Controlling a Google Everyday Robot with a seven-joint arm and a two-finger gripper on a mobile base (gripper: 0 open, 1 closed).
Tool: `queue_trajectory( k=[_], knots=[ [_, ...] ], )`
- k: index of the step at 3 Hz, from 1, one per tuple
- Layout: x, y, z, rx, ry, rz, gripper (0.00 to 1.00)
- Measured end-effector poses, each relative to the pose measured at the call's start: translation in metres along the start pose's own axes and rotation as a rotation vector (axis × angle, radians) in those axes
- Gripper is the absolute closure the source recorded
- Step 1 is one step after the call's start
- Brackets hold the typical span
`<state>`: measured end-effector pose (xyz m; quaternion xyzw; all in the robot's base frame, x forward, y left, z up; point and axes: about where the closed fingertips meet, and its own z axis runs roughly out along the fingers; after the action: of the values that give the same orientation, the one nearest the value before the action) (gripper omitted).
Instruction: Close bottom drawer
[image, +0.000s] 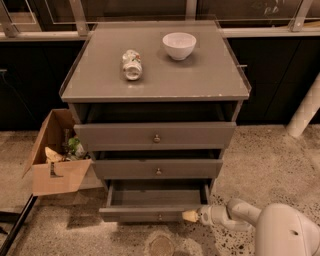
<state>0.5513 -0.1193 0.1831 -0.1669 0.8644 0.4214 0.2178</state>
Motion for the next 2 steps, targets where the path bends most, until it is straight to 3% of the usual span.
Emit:
queue_trajectory(
  k=[2],
  knots=[
    [-0.034,-0.026,0.003,0.028,0.038,-0.026,1.00]
  ],
)
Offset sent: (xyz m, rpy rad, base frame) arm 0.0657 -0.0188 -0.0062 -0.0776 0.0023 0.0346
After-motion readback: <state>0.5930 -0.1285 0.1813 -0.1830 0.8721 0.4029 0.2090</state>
